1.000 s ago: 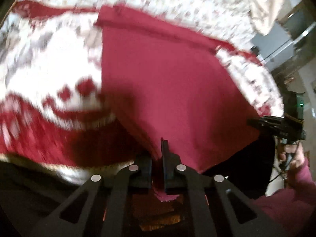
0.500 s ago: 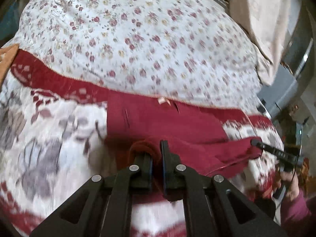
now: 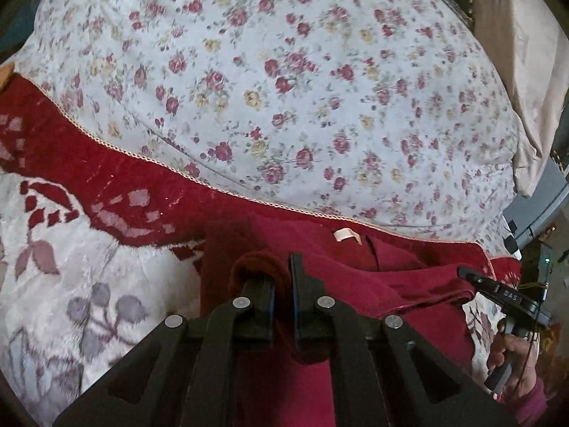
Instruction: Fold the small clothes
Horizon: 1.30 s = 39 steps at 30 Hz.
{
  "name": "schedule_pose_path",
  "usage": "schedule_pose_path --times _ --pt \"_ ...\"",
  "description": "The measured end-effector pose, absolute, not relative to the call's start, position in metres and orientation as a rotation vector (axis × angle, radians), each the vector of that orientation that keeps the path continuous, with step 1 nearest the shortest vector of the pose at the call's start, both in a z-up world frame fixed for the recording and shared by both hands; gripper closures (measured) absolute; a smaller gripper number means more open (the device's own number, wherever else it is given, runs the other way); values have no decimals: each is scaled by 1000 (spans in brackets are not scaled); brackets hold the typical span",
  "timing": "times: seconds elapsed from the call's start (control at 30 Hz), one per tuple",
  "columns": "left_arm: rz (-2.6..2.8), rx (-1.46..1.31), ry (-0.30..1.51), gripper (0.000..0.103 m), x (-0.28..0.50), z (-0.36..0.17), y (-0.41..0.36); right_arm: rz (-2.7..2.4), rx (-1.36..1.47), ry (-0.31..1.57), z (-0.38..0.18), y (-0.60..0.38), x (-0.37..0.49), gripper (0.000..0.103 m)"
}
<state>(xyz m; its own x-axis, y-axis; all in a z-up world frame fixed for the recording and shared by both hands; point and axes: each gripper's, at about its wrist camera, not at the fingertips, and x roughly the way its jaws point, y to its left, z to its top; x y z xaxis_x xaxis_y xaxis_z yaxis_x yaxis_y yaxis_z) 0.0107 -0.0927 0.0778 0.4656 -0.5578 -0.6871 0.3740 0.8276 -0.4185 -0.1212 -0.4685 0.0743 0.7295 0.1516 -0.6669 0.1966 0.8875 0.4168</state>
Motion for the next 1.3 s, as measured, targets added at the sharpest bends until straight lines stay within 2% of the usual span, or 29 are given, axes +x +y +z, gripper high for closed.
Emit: schedule_pose_path --times 0.1,0.27,0.33,0.37,0.4,0.47,0.53,0.77,0.83,0.9,1.13,1.17,1.23,1.3 --pt "-571 -227 965 103 20 65 -95 -51 511 791 55 -476 -103 91" --pt "-604 -279 993 103 23 72 -87 -42 521 868 47 -483 -95 77" --pt "-606 -286 979 103 21 79 -84 -83 518 785 64 -487 -117 50" --pt "-599 -280 972 100 19 82 -83 -93 514 726 73 -488 -130 45" --pt "-594 -277 959 96 18 85 -83 -83 515 670 82 -488 -143 44" --pt "-560 -264 909 78 16 90 -80 -28 510 628 89 -482 -157 44" --pt "-544 -271 884 72 18 91 -76 8 460 672 87 -469 -153 44" --pt "-487 -185 998 72 33 62 -85 -99 351 840 49 -455 -73 44" --pt "-466 -153 1039 72 37 52 -89 -175 301 938 30 -460 -42 38" --pt "-446 -133 1059 72 39 44 -90 -246 282 1029 7 -465 -25 38" --pt "-403 -141 1067 72 38 41 -83 -333 276 896 47 -461 -66 37" --pt "-403 -136 1057 72 37 44 -84 -306 285 878 55 -460 -76 36" --pt "-401 -118 1029 72 32 52 -85 -261 273 860 63 -453 -96 20" --pt "-399 -99 998 72 26 59 -87 -240 256 857 61 -447 -113 16"
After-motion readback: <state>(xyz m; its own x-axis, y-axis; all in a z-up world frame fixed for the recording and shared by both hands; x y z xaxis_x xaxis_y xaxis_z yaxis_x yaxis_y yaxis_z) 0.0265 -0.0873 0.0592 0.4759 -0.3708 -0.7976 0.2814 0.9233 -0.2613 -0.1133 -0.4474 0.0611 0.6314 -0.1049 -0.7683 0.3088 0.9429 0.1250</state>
